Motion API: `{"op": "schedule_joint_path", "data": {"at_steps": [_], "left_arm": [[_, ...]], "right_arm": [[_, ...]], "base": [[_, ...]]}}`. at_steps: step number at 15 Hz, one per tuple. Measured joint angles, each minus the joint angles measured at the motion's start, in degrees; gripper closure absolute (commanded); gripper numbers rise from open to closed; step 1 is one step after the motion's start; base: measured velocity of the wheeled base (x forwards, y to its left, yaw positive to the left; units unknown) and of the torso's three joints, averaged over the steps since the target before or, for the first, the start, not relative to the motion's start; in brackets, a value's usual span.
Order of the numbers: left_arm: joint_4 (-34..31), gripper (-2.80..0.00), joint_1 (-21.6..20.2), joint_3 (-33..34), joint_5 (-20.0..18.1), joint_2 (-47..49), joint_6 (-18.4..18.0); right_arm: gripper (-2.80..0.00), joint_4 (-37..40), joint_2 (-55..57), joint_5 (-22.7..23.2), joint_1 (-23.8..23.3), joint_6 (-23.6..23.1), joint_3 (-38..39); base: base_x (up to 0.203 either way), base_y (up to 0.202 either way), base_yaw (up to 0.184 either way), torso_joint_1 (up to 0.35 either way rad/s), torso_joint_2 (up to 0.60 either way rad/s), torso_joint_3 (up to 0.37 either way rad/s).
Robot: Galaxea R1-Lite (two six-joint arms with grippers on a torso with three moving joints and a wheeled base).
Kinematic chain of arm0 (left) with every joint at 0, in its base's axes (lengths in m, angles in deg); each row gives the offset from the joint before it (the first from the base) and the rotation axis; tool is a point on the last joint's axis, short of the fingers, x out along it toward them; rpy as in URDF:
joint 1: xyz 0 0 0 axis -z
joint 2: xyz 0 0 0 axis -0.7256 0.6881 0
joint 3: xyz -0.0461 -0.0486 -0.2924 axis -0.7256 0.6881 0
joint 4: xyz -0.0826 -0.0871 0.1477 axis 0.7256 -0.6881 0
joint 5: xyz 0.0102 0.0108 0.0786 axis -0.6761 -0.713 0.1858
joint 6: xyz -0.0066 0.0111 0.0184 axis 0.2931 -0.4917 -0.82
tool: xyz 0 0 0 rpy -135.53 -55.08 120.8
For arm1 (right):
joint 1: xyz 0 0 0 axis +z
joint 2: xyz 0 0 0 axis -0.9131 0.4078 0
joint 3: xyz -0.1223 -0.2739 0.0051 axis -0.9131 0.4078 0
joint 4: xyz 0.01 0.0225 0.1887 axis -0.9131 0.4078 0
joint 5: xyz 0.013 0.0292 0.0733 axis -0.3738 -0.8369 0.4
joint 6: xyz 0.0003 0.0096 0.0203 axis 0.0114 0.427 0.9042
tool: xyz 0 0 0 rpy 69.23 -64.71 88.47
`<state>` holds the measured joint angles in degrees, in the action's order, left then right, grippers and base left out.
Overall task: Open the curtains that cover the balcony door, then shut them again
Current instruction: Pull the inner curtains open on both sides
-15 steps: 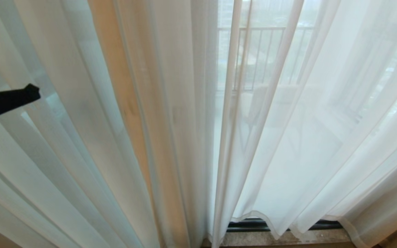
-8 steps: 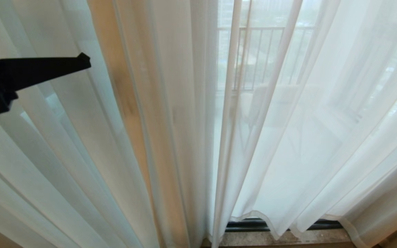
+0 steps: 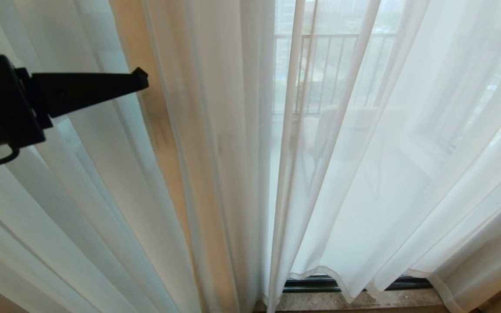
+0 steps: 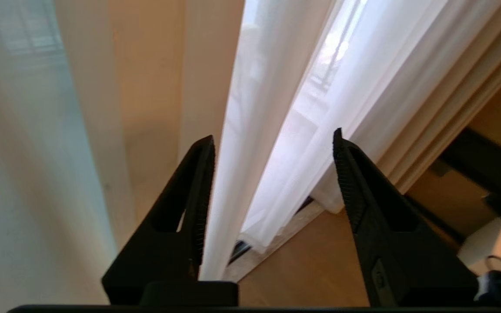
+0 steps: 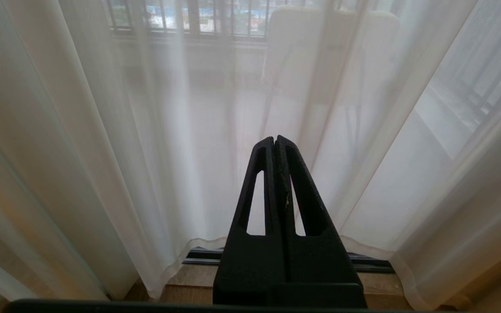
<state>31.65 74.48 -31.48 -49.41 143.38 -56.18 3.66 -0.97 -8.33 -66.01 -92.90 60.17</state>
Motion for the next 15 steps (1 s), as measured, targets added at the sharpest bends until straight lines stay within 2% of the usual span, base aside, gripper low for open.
{"op": "schedule_joint_path", "data": {"at_steps": [2, 5, 8, 11, 15], "left_arm": [[0.0, -2.8, 0.2, 2.1, 2.7, 0.0, -2.9], [-0.2, -2.8, 0.4, 5.2, 5.2, -0.6, -3.2], [0.0, -2.8, 0.3, 8.0, 9.8, -0.7, -3.2], [0.6, -2.8, 0.0, 9.0, 11.8, 0.5, -3.1], [6.7, -2.8, -2.1, 8.7, 12.8, 4.3, -2.9]], "right_arm": [[0.0, 0.0, 0.0, 0.0, 0.0, 0.0, 0.0], [0.0, 0.0, 0.0, 0.0, 0.0, 0.0, 0.0], [0.0, 0.0, 0.0, 0.0, 0.0, 0.0, 0.0], [0.0, 0.0, 0.0, 0.0, 0.0, 0.0, 0.0], [0.0, 0.0, 0.0, 0.0, 0.0, 0.0, 0.0]], "base": [[0.0, 0.0, 0.0, 0.0, 0.0, 0.0], [0.0, 0.0, 0.0, 0.0, 0.0, 0.0], [0.0, 0.0, 0.0, 0.0, 0.0, 0.0], [0.0, 0.0, 0.0, 0.0, 0.0, 0.0], [0.0, 0.0, 0.0, 0.0, 0.0, 0.0]]}}
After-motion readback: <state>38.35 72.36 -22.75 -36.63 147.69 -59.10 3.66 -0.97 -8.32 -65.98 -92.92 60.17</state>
